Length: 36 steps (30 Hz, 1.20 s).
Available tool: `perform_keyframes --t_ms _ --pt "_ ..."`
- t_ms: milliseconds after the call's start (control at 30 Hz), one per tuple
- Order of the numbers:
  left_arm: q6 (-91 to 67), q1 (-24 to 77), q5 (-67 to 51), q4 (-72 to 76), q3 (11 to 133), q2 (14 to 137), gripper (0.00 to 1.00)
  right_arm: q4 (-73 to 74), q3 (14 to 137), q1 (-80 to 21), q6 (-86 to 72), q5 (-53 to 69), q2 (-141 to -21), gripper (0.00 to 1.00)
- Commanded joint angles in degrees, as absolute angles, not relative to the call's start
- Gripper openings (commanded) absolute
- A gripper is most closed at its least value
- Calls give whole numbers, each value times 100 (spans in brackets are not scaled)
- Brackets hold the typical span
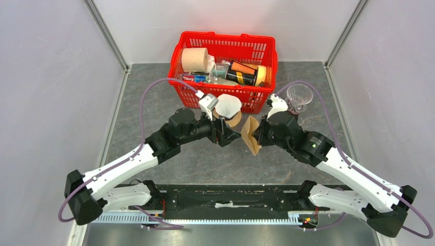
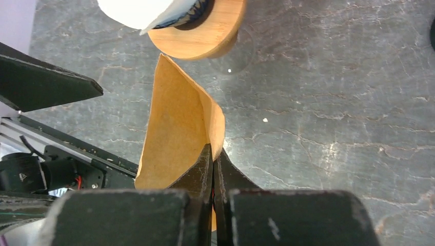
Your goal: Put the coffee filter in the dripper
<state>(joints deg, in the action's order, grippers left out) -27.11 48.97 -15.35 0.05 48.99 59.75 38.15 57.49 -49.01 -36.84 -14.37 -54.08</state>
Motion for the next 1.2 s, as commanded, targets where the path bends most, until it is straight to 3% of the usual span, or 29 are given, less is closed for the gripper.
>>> perform_keyframes --t_ms 0,600,667,767,900,1167 --pt "-3000 5281 -331 -369 5567 6442 88 4067 6106 -4913 -3642 -1690 -5429 0" --pt "-3217 6416 1945 -1087 6712 7880 88 3977 6132 -5001 -3707 -2119 -5508 0" --pt "-3230 6497 2129 -1131 6832 8041 80 3901 6061 -5002 -3726 -2072 -5434 0" --pt "-3198 6618 2464 -1459 7081 8265 54 3858 6000 -5000 -3736 -2064 -5314 0" --pt "-3147 6771 2847 -1677 7207 8363 32 3939 5945 -5001 -3724 -2186 -5221 0" --pt "-3107 6843 3307 -2056 7294 8335 11 4672 6133 -5001 -3638 -2776 -5287 0"
